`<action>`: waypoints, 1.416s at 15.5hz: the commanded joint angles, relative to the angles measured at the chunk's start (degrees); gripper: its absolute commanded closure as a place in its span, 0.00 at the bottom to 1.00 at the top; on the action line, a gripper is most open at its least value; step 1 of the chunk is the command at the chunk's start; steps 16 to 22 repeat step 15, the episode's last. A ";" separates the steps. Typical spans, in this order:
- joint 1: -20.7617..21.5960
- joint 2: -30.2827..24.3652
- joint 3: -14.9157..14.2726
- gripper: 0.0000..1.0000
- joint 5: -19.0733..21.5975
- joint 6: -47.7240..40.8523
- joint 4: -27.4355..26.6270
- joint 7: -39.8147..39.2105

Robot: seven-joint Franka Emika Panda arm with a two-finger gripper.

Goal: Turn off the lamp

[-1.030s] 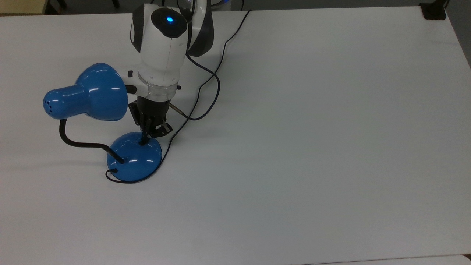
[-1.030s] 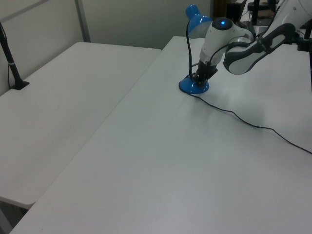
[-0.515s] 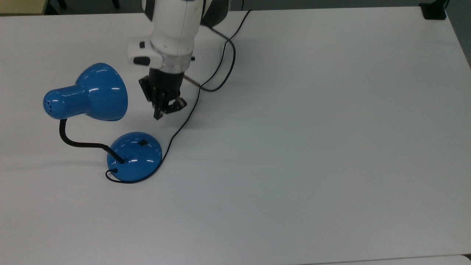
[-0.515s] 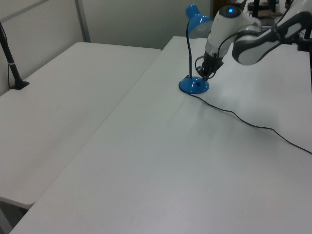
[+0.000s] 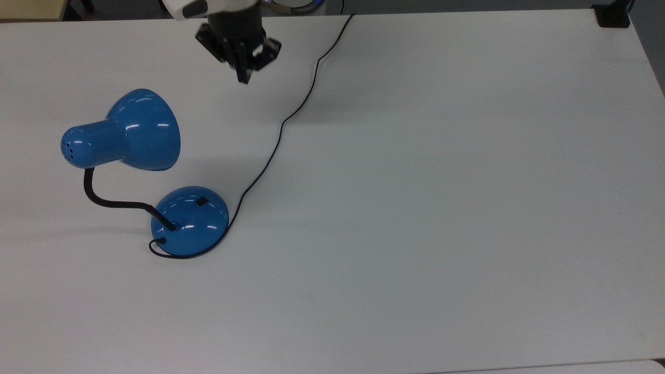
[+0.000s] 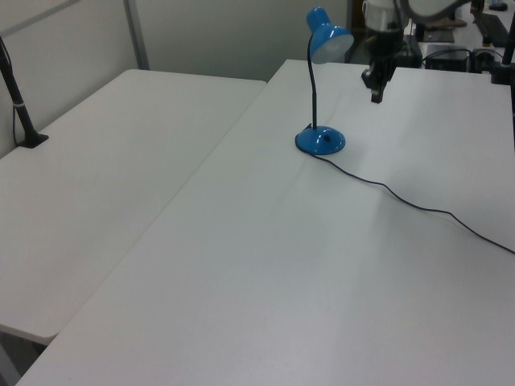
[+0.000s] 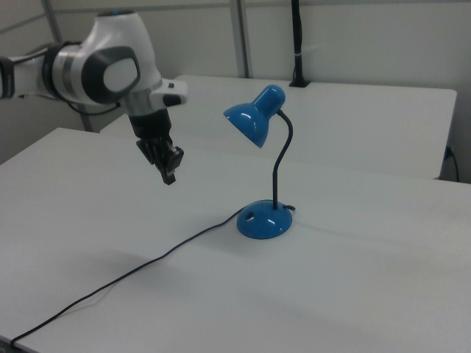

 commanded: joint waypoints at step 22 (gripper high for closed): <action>2.64 1.42 -10.54 0.00 4.27 -14.71 13.15 -18.96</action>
